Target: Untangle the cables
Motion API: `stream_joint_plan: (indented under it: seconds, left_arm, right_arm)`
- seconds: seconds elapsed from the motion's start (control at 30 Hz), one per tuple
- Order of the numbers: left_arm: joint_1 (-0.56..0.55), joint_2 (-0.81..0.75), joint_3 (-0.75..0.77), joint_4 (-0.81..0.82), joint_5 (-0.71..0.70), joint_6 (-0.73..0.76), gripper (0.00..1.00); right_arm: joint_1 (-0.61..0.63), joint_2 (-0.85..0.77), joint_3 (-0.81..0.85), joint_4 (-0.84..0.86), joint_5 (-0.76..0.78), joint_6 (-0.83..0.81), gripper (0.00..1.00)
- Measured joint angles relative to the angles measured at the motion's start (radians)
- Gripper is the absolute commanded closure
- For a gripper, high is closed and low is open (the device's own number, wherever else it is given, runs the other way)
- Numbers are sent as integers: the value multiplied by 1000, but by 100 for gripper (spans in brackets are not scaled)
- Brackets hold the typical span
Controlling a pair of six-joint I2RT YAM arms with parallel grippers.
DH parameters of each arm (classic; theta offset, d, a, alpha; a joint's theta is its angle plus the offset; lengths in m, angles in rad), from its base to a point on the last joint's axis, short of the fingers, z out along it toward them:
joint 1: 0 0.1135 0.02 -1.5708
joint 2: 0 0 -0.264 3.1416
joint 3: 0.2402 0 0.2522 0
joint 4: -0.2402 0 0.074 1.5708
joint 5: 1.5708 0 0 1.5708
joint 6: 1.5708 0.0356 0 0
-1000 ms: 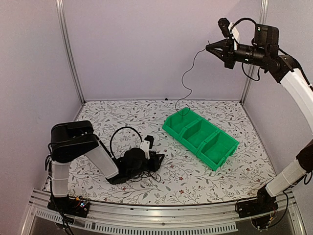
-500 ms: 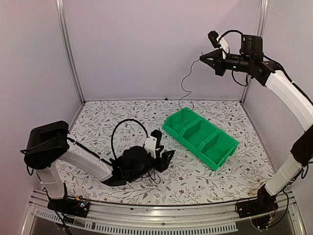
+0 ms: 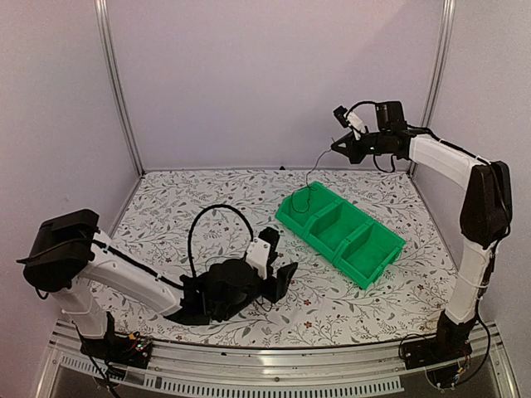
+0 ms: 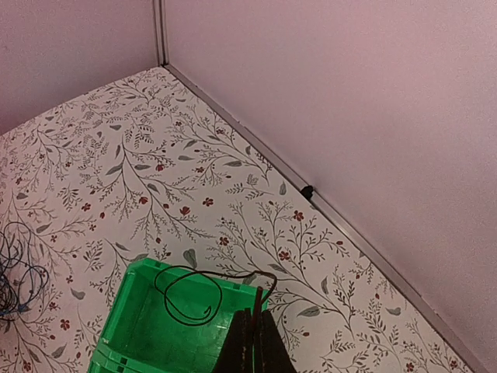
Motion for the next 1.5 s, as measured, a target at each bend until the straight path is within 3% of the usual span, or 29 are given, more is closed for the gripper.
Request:
stream_joint_plan:
  seconds: [0.37, 0.77, 1.0, 1.27, 1.4, 1.5]
  left_arm:
    - [-8, -41, -14, -43, -98, -21, 41]
    - [-8, -49, -45, -102, -156, -101, 41]
    - [-8, -82, -46, -157, -178, -152, 41]
    - [-10, -129, -59, -216, -206, -200, 41]
    - [-12, -152, -64, -242, -219, -217, 41]
    - [-14, -171, -70, -256, -230, -225, 40]
  right_arm:
    - [14, 94, -112, -76, -56, -43, 99]
    - [88, 125, -141, -103, 94, -101, 100]
    - [108, 181, -82, -107, 180, -109, 100]
    - [169, 351, 143, -189, 284, -126, 100]
    - [180, 392, 167, -238, 318, -133, 100]
    - [181, 393, 167, -284, 328, -138, 91]
